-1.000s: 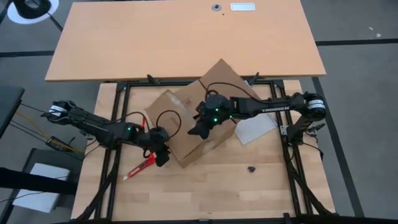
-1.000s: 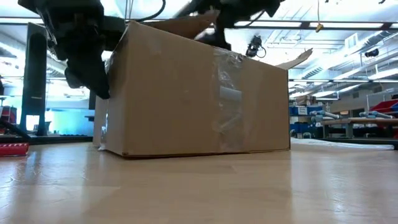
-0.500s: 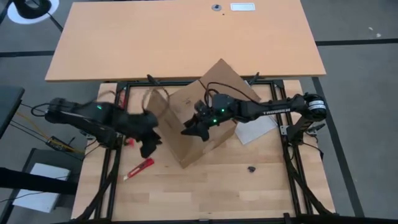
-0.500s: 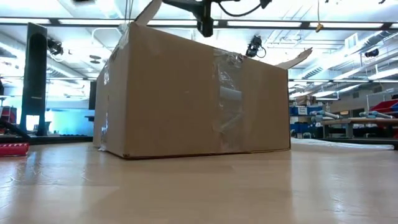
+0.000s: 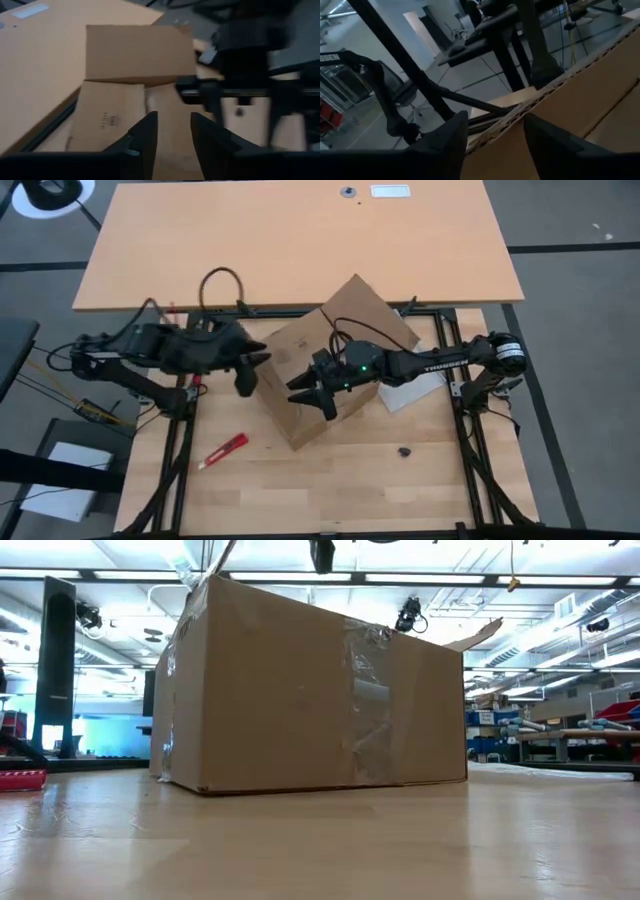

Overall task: Unpack boxes
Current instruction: Open the cardboard box using the cutter

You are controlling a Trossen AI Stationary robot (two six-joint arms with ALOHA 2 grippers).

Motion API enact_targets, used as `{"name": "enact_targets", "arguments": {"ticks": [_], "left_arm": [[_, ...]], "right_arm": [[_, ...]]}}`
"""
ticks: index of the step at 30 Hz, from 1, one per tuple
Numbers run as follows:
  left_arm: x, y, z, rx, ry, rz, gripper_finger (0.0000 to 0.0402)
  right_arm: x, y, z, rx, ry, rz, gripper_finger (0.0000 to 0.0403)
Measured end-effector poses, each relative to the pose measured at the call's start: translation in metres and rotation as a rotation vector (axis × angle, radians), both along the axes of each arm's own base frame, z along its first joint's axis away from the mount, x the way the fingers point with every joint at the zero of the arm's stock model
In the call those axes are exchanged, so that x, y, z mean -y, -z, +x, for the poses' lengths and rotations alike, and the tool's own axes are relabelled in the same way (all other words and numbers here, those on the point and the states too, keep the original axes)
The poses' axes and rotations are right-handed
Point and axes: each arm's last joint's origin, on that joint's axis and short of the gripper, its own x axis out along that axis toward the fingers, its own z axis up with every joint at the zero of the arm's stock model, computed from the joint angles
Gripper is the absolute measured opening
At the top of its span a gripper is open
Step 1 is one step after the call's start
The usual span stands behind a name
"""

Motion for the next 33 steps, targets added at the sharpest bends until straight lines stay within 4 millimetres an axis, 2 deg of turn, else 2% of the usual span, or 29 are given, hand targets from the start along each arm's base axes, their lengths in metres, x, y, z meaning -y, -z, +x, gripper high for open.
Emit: {"name": "enact_targets", "arguments": {"ticks": [6, 11, 20, 27, 33], "left_arm": [[-0.005, 0.019, 0.031, -0.113, 0.005, 0.012, 0.0129], [-0.005, 0.032, 0.042, -0.186, 0.118, -0.158, 0.0129], [-0.002, 0.035, 0.032, -0.252, 0.217, -0.395, 0.0128], [0.009, 0.024, 0.006, -0.277, 0.263, -0.53, 0.0128], [0.025, 0.018, -0.018, -0.357, 0.252, -0.607, 0.0128]], "right_arm": [[-0.008, 0.0, -0.001, 0.002, -0.023, -0.019, 0.0185], [-0.01, 0.0, -0.001, 0.0, -0.028, -0.018, 0.0181], [-0.01, 0.005, -0.001, -0.041, -0.029, -0.023, 0.018], [-0.006, 0.009, -0.001, -0.08, -0.018, -0.043, 0.0179], [0.004, 0.026, -0.006, -0.256, -0.004, -0.116, 0.0178]]}}
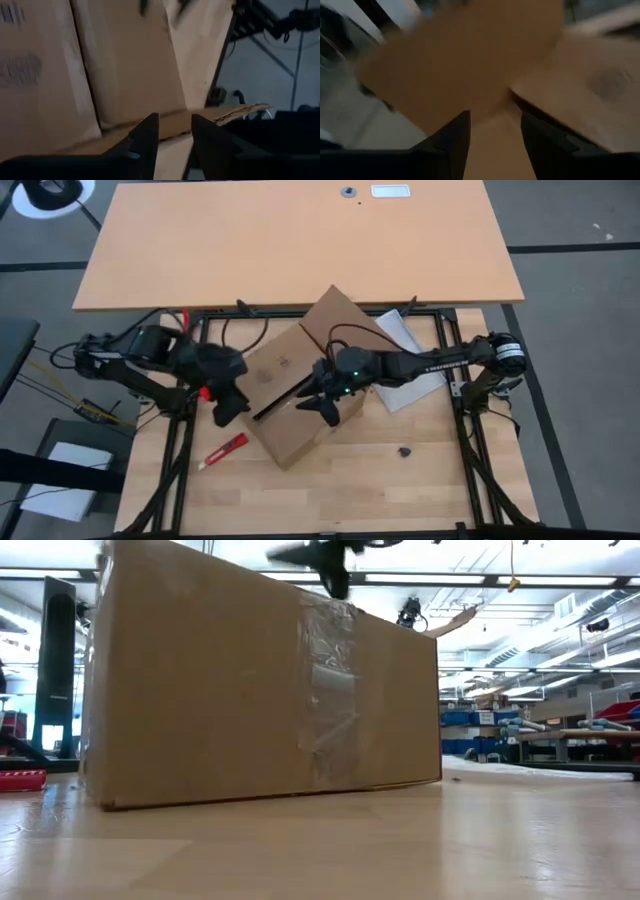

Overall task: Unpack boxes
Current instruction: Open the cardboard box using the cutter

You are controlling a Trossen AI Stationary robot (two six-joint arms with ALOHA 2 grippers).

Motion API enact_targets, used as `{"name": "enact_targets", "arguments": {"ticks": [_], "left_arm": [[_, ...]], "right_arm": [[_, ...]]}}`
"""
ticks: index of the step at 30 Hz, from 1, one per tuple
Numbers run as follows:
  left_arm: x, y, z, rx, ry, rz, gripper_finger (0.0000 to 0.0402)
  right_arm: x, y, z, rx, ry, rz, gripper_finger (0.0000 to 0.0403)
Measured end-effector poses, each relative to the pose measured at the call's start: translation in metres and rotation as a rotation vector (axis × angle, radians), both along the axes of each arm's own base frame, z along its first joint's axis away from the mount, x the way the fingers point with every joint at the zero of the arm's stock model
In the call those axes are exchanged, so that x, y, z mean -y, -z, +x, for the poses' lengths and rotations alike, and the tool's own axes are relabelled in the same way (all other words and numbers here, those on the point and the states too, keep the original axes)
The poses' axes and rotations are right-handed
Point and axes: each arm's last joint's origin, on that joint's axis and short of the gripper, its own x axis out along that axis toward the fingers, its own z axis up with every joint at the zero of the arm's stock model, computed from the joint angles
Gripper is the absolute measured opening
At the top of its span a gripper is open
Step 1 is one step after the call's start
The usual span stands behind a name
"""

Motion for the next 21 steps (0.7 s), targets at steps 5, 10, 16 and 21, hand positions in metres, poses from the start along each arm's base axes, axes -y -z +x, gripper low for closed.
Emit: {"name": "enact_targets", "arguments": {"ticks": [5, 10, 16, 21], "left_arm": [[0.021, 0.005, -0.011, -0.095, 0.021, -0.034, 0.0128], [0.041, 0.022, -0.015, -0.152, 0.025, 0.009, 0.0129], [0.061, 0.066, -0.013, -0.256, 0.071, 0.048, 0.0129], [0.07, 0.111, -0.009, -0.296, 0.081, 0.122, 0.0129]], "right_arm": [[0.003, 0.017, -0.008, -0.181, 0.034, -0.112, 0.0178], [0.001, 0.033, -0.021, -0.378, 0.061, -0.297, 0.0178], [0.004, 0.042, -0.031, -0.523, 0.115, -0.414, 0.0178], [0.004, 0.043, -0.032, -0.533, 0.115, -0.418, 0.0178]]}}
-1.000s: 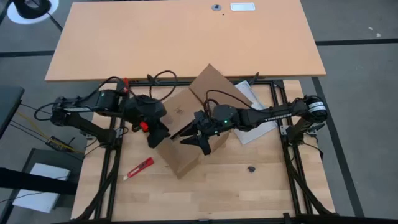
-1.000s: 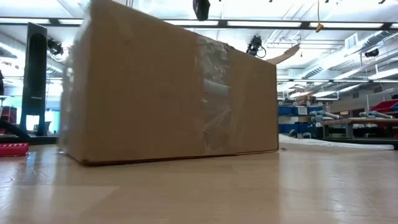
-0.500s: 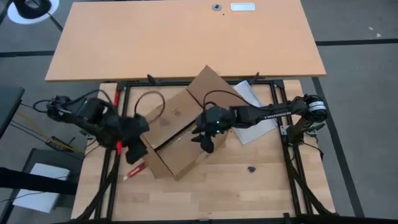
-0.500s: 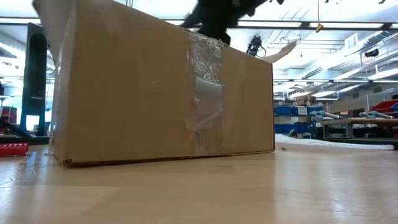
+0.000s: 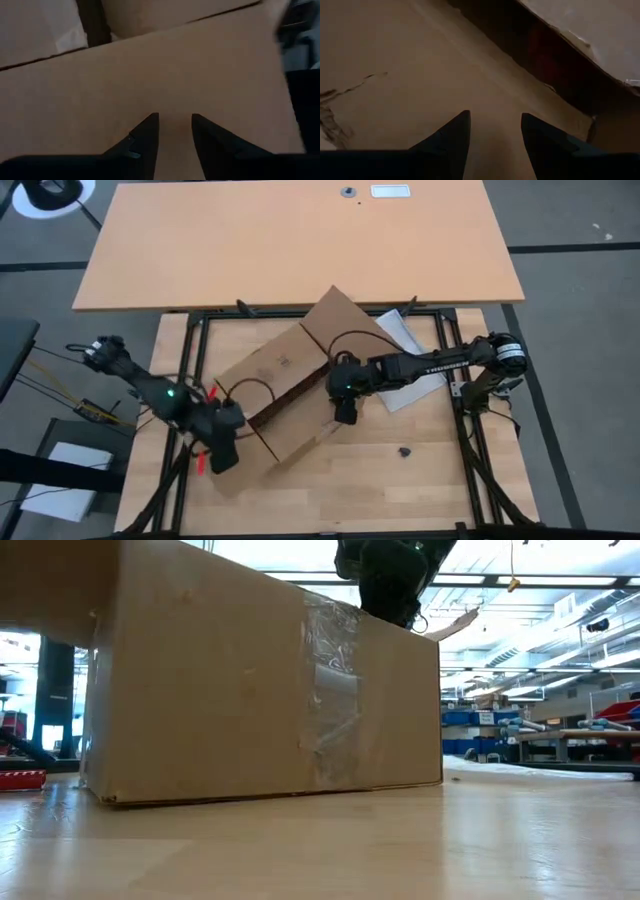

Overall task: Unpack boxes
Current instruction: Open the cardboard box using the cutter

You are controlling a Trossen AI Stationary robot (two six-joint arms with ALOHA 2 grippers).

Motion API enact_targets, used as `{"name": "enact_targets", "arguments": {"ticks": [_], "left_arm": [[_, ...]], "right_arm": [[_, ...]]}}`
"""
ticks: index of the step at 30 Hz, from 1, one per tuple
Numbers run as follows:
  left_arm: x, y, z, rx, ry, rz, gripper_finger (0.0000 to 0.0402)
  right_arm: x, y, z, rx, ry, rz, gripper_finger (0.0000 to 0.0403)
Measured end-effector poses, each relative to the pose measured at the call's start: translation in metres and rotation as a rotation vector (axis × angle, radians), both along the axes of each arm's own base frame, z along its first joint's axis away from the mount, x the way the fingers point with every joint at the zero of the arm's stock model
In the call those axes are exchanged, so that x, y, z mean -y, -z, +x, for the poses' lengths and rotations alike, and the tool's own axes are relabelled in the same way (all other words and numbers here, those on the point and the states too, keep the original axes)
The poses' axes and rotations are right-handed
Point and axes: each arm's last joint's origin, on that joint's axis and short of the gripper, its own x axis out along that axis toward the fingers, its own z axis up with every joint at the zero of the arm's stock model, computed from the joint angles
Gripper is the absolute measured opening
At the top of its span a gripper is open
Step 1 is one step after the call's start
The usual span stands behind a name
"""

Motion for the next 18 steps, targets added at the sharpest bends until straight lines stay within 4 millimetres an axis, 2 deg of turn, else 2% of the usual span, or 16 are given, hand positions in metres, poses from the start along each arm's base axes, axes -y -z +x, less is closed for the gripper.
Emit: {"name": "enact_targets", "arguments": {"ticks": [6, 11, 14, 16, 18], "left_arm": [[-0.007, 0.056, -0.003, -0.003, -0.001, 0.255, 0.0129], [-0.014, 0.085, -0.007, 0.019, -0.03, 0.403, 0.0129], [-0.018, 0.084, -0.007, 0.029, -0.067, 0.446, 0.0129], [-0.017, 0.068, -0.004, 0.041, -0.071, 0.435, 0.0129], [-0.014, 0.04, -0.002, 0.072, -0.048, 0.424, 0.0129]], "right_arm": [[0.0, 0.0, 0.0, -0.002, -0.002, 0.003, 0.0178], [-0.001, 0.0, 0.0, -0.004, -0.004, 0.004, 0.0178], [-0.001, 0.0, 0.0, -0.004, -0.004, 0.004, 0.0178], [-0.001, 0.0, 0.0, -0.005, -0.004, 0.004, 0.0178], [-0.001, 0.0, 0.0, -0.004, -0.004, 0.004, 0.0178]]}}
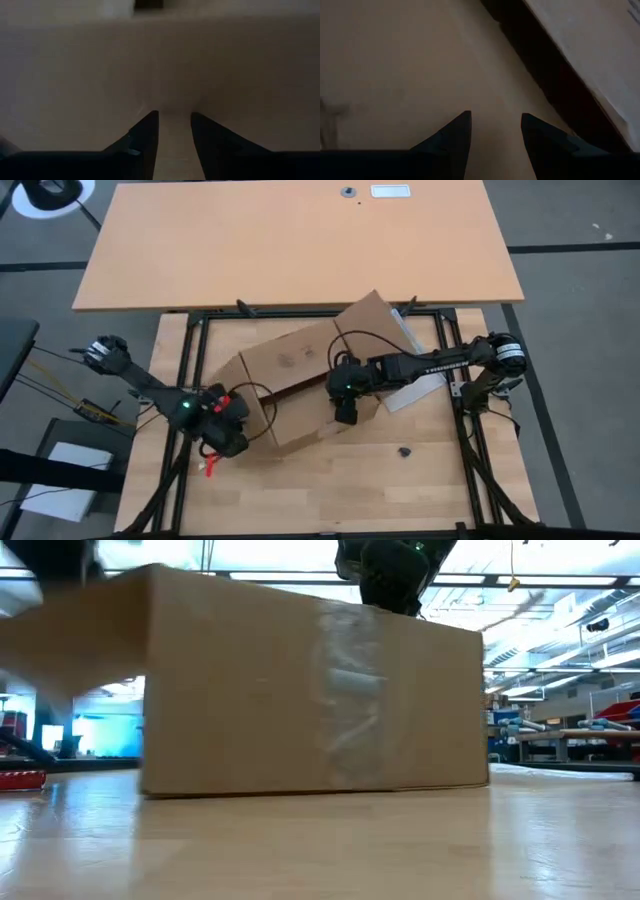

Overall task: Unpack boxes
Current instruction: Open the cardboard box using the cutter

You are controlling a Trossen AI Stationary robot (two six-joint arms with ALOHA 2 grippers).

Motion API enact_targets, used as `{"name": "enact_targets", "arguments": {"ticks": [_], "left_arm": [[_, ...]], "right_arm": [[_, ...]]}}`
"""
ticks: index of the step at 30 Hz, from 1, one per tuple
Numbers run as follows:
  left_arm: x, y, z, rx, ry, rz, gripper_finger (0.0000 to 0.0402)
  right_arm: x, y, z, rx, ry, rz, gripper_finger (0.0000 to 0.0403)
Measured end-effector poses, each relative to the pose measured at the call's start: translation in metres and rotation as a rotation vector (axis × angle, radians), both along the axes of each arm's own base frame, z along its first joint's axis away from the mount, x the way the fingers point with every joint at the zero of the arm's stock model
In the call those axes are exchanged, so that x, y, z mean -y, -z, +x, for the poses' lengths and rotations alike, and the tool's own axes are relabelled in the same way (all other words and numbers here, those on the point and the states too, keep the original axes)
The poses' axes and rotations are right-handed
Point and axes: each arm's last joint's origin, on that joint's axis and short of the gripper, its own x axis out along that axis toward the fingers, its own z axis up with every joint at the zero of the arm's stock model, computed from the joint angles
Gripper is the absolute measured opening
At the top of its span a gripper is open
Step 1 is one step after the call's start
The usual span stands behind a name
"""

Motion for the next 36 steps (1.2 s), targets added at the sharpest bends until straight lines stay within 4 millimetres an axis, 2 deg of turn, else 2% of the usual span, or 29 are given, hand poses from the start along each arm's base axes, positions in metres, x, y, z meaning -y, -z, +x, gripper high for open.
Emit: {"name": "enact_targets", "arguments": {"ticks": [4, 7, 10, 14, 16, 19, 21, 24, 30, 33, 36], "left_arm": [[0.002, -0.065, -0.004, 0.079, 0.078, -0.027, 0.0129], [-0.002, -0.104, -0.006, 0.191, 0.111, -0.038, 0.0129], [-0.007, -0.126, -0.007, 0.296, 0.104, 0.021, 0.0129], [-0.012, -0.133, 0.0, 0.395, 0.067, 0.118, 0.0129], [-0.013, -0.132, 0.004, 0.388, 0.068, 0.164, 0.0129], [-0.018, -0.127, 0.017, 0.35, 0.06, 0.201, 0.0129], [-0.022, -0.12, 0.028, 0.333, 0.068, 0.165, 0.0129], [-0.031, -0.106, 0.045, 0.352, 0.099, 0.088, 0.0123], [-0.047, -0.06, 0.082, 0.427, 0.185, -0.112, 0.0101], [-0.054, -0.03, 0.093, 0.441, 0.187, -0.209, 0.0095], [-0.062, -0.011, 0.1, 0.445, 0.134, -0.273, 0.0094]], "right_arm": [[0.0, 0.0, 0.0, 0.003, -0.004, 0.006, 0.0178], [-0.001, -0.002, 0.002, 0.029, -0.016, 0.024, 0.0178], [-0.001, -0.004, 0.005, 0.072, 0.002, 0.044, 0.0178], [-0.002, -0.009, 0.007, 0.09, -0.03, 0.02, 0.0178], [-0.003, -0.018, 0.01, 0.11, -0.07, -0.04, 0.018], [-0.006, -0.035, 0.013, 0.134, -0.124, -0.244, 0.0191], [-0.005, -0.045, 0.015, 0.156, -0.148, -0.397, 0.0203], [0.008, -0.046, 0.016, 0.122, -0.155, -0.51, 0.0223], [0.034, -0.036, 0.014, 0.058, -0.121, -0.509, 0.0241], [0.037, -0.033, 0.016, 0.071, -0.162, -0.456, 0.0241], [0.04, -0.024, 0.021, 0.045, -0.167, -0.447, 0.0238]]}}
